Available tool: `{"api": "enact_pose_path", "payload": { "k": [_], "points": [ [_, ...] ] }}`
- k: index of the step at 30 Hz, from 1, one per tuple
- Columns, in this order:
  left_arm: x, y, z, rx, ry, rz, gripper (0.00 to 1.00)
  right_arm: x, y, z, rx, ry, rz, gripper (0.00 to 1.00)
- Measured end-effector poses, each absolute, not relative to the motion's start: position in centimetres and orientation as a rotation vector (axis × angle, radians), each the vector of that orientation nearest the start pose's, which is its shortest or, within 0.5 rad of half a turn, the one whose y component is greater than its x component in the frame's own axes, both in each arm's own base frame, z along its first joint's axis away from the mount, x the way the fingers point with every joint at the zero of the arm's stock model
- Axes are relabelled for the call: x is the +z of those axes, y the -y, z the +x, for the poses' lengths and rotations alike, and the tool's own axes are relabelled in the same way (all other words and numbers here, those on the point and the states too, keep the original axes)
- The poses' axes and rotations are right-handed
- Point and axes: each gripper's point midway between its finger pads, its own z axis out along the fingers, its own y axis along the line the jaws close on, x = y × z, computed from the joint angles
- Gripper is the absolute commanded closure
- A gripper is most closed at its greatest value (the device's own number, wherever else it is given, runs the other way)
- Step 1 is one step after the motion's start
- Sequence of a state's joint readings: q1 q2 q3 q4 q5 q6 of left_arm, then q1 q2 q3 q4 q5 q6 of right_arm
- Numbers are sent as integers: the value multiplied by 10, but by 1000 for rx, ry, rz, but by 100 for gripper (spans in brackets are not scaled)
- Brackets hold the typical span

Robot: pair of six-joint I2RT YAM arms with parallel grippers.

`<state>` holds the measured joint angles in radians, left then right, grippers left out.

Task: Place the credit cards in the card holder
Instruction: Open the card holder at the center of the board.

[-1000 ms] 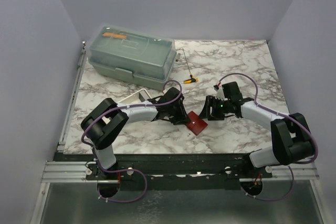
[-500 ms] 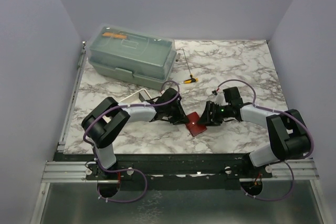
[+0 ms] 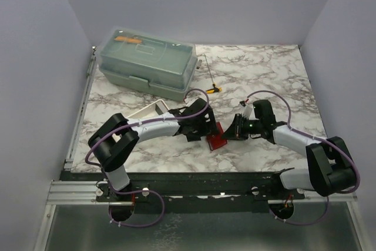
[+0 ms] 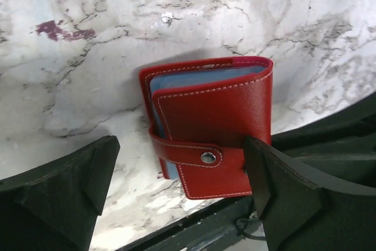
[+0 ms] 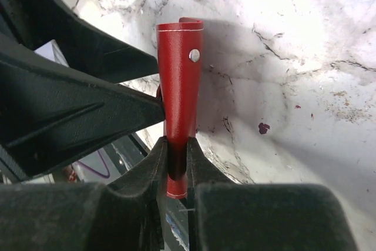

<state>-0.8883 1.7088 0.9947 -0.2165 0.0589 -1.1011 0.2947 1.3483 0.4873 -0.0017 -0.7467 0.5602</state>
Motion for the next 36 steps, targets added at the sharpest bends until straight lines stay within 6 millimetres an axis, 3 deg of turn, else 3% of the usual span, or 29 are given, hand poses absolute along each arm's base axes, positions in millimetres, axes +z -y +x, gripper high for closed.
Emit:
{"api": "enact_pose_path", "payload": {
  "k": [4,10,12,22,28,36],
  "points": [
    [63,350,227,-679,-2698,-256,6,66,-204,218,1230,-2500,0,100],
    [72,347,228,-575,-2690,-244,34,64,-200,223,1154,-2500,24,100],
    [70,348,228,-558,-2698,-239,39,62,-199,223,1139,-2509,36,100],
    [54,358,224,-503,-2740,-202,33,60,-199,222,1104,-2519,46,100],
    [59,363,226,-504,-2730,-170,24,59,-198,222,1095,-2521,49,100],
    [62,372,226,-511,-2713,-132,43,59,-198,222,1092,-2521,47,100]
  ]
}}
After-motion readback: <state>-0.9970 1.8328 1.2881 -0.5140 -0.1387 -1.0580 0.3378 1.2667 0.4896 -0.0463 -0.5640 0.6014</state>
